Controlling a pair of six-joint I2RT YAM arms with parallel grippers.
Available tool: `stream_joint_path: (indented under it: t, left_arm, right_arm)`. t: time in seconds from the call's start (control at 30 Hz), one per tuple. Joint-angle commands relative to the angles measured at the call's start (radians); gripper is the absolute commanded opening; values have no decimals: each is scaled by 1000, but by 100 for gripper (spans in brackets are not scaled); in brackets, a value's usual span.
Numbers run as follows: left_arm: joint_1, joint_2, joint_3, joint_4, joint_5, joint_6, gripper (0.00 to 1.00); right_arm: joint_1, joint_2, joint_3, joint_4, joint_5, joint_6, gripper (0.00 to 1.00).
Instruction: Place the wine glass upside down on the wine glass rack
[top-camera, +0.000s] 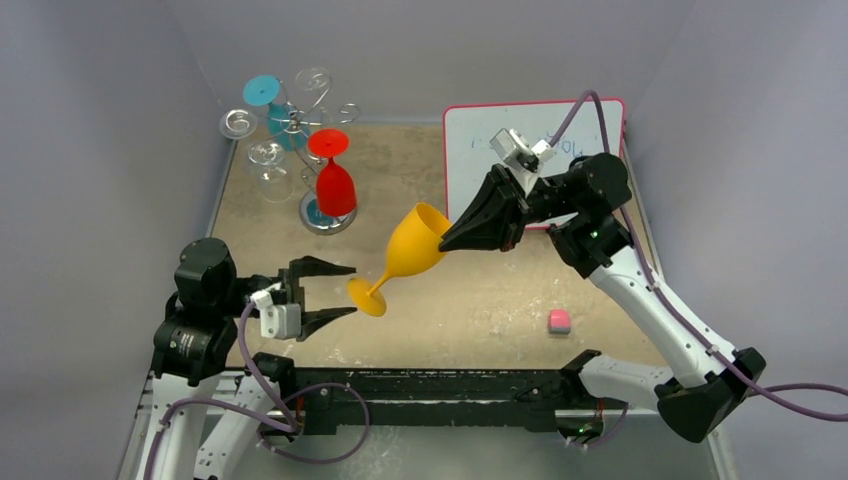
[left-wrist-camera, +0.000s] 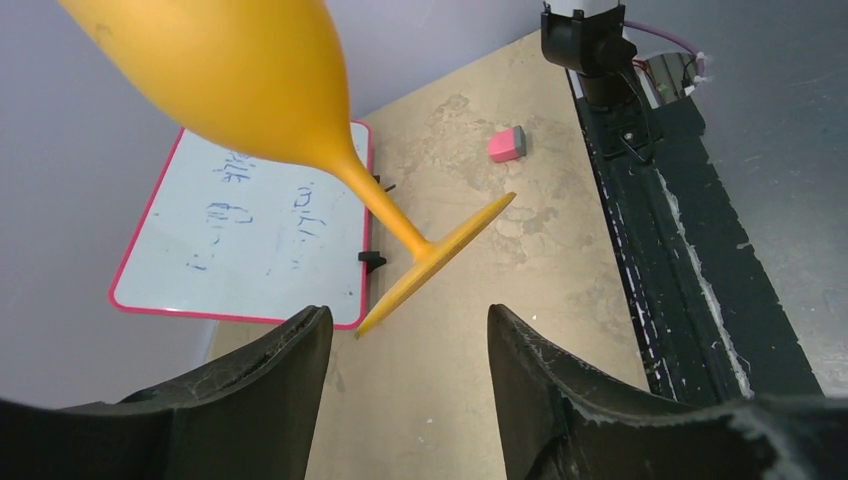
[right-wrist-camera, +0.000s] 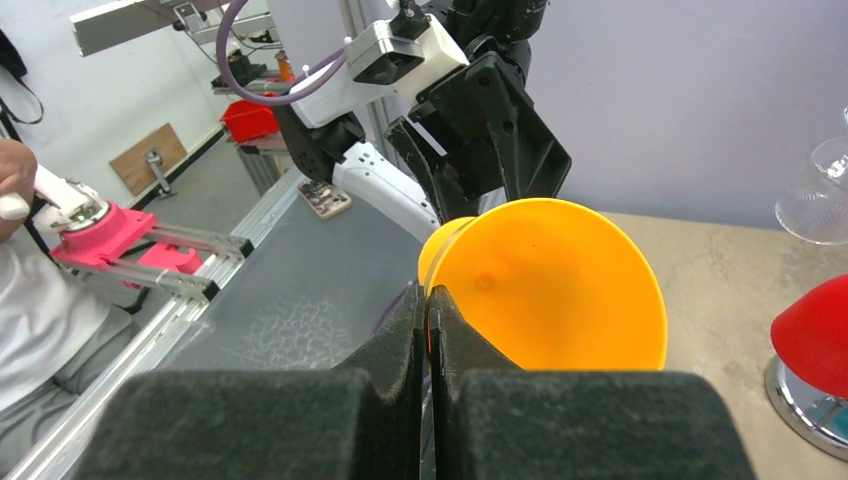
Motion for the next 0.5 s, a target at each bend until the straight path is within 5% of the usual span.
stream_joint_path:
  t: [0.0,0.47]
  left_arm:
    - [0,16,26,-18,79,67,55]
    - [1,11,29,-39,99,91,34]
  right_arm:
    - [3,16,-7,175,1,108,0]
    - [5,89,-45,391,-18,269,0]
